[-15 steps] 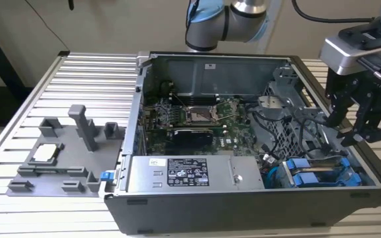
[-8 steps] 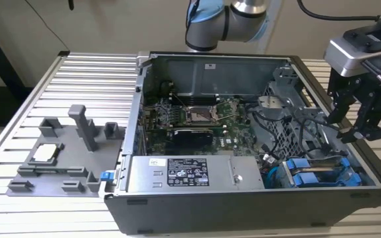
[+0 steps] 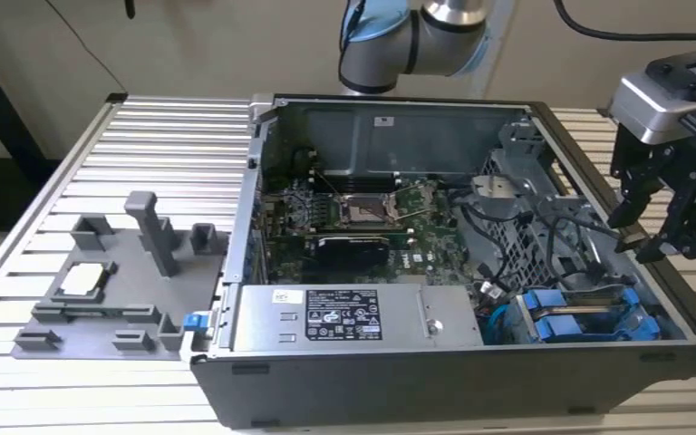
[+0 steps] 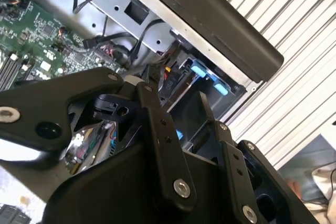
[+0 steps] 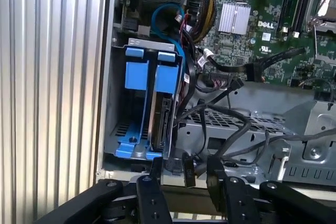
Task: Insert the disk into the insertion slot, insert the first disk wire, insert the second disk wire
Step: 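Insert the disk into the insertion slot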
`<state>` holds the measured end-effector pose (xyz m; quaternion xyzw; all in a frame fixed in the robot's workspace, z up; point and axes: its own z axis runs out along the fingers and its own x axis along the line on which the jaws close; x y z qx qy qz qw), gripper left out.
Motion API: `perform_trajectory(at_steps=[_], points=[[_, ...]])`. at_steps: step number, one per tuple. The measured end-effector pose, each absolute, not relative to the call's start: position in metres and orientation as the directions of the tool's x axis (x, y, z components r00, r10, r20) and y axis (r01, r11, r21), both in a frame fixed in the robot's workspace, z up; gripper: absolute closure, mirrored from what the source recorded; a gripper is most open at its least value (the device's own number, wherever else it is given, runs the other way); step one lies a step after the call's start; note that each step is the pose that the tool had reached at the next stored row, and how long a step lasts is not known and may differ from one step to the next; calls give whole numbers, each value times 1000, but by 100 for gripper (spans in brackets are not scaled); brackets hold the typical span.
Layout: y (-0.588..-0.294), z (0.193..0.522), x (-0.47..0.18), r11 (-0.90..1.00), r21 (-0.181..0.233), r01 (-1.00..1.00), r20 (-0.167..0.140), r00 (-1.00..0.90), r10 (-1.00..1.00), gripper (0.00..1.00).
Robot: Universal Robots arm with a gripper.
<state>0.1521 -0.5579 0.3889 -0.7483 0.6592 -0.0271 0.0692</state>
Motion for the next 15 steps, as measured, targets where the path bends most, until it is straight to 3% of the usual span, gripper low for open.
perform_trajectory(at_steps=[15], points=[[-558,385,153,-121,-139,-983,-51,129,-990,53]])
